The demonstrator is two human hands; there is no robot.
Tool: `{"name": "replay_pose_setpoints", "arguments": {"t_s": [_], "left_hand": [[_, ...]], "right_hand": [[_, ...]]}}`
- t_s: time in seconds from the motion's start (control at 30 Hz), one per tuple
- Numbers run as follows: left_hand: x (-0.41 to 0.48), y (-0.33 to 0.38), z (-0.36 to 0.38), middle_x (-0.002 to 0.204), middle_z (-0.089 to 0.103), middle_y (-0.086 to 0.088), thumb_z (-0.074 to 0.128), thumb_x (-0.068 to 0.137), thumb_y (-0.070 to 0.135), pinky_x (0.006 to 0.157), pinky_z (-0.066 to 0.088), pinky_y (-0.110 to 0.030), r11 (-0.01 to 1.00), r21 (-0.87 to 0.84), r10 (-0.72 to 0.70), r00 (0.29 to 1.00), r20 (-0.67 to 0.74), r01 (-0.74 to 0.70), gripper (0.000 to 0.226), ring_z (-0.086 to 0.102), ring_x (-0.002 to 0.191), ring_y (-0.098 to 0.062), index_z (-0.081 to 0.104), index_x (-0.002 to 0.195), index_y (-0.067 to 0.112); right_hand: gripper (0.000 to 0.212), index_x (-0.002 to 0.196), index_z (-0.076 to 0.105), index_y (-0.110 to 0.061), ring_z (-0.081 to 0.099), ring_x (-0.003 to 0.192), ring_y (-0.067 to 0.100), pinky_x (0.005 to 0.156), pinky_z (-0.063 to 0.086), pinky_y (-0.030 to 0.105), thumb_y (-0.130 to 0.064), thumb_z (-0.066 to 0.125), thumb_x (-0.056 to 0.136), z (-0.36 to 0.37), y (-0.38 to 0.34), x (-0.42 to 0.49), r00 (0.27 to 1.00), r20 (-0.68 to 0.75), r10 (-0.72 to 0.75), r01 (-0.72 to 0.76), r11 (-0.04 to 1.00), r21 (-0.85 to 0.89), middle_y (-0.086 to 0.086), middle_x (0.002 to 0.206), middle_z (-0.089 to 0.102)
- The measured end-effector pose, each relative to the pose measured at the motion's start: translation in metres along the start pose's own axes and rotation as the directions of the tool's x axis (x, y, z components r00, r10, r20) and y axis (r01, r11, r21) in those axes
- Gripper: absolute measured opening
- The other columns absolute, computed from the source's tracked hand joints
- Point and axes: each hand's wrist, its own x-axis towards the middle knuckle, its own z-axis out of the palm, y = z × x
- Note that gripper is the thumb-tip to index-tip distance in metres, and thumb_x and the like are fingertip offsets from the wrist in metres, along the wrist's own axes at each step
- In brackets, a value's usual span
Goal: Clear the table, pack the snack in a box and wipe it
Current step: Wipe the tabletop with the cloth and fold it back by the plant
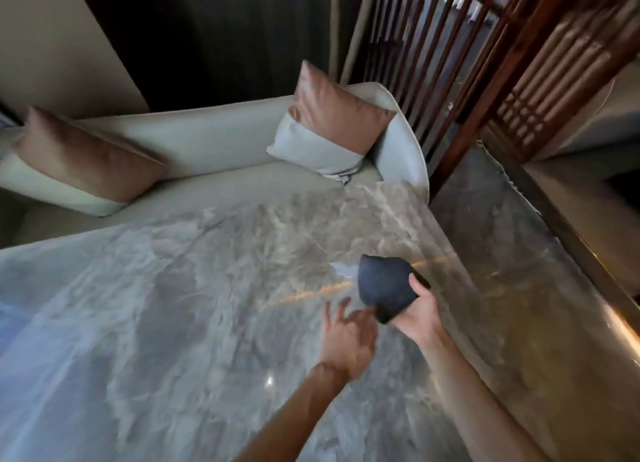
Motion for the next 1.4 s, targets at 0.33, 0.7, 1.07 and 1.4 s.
{"name": "replay_pose_setpoints", "arguments": {"t_s": [0.33, 0.7, 1.07, 1.4], "left_hand": [[0.029, -0.147, 0.0, 0.163, -0.01, 0.006, 0.025, 0.091, 0.065, 0.111, -0.015, -0.068, 0.902, 0.207, -0.39, 0.921, 0.014, 0.379, 0.065, -0.017, 0.149, -0.027, 0.007, 0.15, 0.044], [0.008, -0.201, 0.05, 0.163, 0.001, 0.012, 0.015, 0.091, 0.064, 0.117, -0.002, -0.062, 0.936, 0.216, -0.226, 0.946, -0.231, 0.277, 0.063, -0.003, 0.151, -0.018, -0.002, 0.149, 0.047], [0.009, -0.215, 0.06, 0.163, -0.009, 0.01, 0.015, 0.091, 0.058, 0.119, -0.002, -0.061, 0.96, 0.139, -0.182, 0.915, -0.36, 0.245, 0.068, -0.015, 0.15, -0.019, -0.016, 0.149, 0.041], [0.004, -0.211, 0.059, 0.163, -0.003, 0.013, 0.012, 0.092, 0.053, 0.117, -0.005, -0.064, 0.976, 0.099, -0.148, 0.922, -0.357, 0.195, 0.064, -0.016, 0.15, -0.018, -0.01, 0.15, 0.041]], "right_hand": [[0.056, 0.13, 0.054, -0.018, 0.06, 0.111, 0.026, 0.083, 0.055, 0.038, -0.055, 0.054, 0.088, 0.004, -0.09, 0.083, 0.926, -0.203, -0.32, 0.059, 0.651, -0.757, 0.008, 0.124, 0.06], [0.06, 0.154, 0.009, -0.032, -0.008, 0.151, 0.019, 0.121, -0.012, 0.039, -0.054, 0.023, 0.099, -0.013, 0.023, 0.147, 0.855, 0.012, -0.518, -0.116, -0.215, -0.97, 0.004, 0.164, 0.003], [0.05, 0.145, 0.005, -0.058, -0.012, 0.151, 0.017, 0.122, -0.01, 0.047, -0.056, 0.019, 0.097, 0.025, 0.132, 0.117, 0.886, 0.427, -0.183, 0.205, -0.67, -0.713, -0.022, 0.161, 0.0], [0.052, 0.14, -0.014, -0.063, -0.016, 0.15, 0.022, 0.12, -0.009, 0.055, -0.061, 0.01, 0.093, -0.028, 0.102, 0.102, 0.893, 0.161, -0.42, -0.138, -0.596, -0.791, -0.02, 0.161, -0.012]]}}
